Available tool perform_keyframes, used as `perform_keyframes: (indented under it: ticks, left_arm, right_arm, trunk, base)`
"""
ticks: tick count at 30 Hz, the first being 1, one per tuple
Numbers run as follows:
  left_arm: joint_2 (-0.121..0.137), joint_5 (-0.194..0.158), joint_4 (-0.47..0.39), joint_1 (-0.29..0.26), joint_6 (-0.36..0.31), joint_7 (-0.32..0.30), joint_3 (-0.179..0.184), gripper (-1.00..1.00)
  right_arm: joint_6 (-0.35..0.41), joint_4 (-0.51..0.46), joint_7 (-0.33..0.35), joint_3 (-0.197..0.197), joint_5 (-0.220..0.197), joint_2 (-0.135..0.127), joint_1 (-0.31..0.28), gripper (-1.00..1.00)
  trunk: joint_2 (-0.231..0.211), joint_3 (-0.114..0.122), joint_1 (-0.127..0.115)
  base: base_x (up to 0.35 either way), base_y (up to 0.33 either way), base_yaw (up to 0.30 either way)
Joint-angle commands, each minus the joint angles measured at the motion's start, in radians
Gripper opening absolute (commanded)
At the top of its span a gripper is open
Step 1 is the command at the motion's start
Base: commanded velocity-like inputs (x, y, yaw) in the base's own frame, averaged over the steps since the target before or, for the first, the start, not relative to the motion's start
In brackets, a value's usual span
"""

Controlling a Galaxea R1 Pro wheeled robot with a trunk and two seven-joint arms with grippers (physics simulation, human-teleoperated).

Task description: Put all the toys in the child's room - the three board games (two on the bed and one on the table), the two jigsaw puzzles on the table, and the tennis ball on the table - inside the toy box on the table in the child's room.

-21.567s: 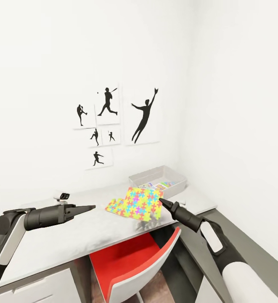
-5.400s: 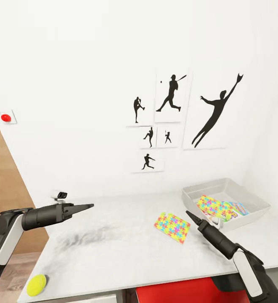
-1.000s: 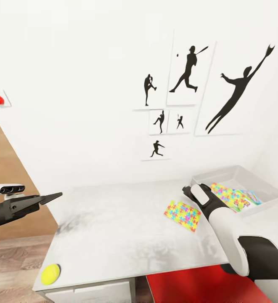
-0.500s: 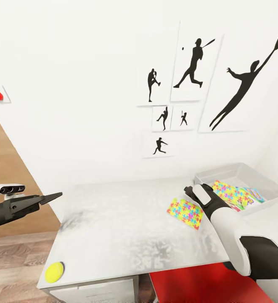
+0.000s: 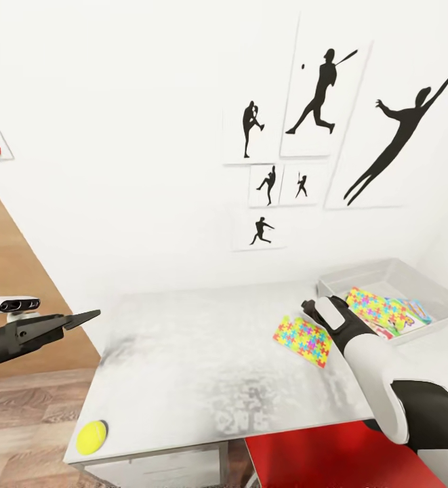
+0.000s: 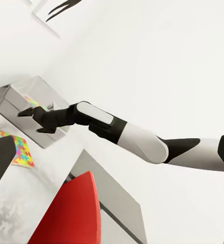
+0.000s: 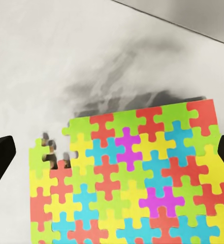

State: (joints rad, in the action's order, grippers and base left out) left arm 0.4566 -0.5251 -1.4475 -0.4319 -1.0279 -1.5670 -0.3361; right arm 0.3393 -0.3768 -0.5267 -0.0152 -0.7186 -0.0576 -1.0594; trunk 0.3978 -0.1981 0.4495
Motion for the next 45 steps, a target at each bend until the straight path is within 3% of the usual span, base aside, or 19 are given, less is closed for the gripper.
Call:
perform_keyframes:
  ticks: [1,11,20,45]
  left_arm:
    - [0.0,0.0,0.0,-0.001,-0.011,-0.004,0.0,1.0]
    - [0.0,0.0,0.0,-0.002,-0.011,-0.004,0.0,1.0]
    - [0.0,0.0,0.0,-0.001,-0.011,-0.004,0.0,1.0]
    - [-0.001,0.0,0.0,-0.001,-0.011,-0.004,0.0,1.0]
  right_arm:
    - [0.006,-0.002,-0.005,-0.002,-0.002,0.0,-0.001,1.0]
    - [0.006,-0.002,-0.005,-0.005,-0.002,-0.004,-0.001,1.0]
    - [0.005,-0.001,-0.006,-0.009,-0.003,-0.035,-0.001,1.0]
    - [-0.028,0.001,-0.005,-0.008,-0.004,-0.036,-0.001,1.0]
  trunk:
    - [0.002,-0.004,0.001]
    - [0.002,-0.02,0.001]
    - [0.002,-0.035,0.001]
    - [0.002,-0.076,0.001]
  base:
    - [0.001,0.002,0.0]
    - [0.0,0.0,0.0]
    - [0.0,-0.097,0.0]
    - [0.019,-0.023,0.0]
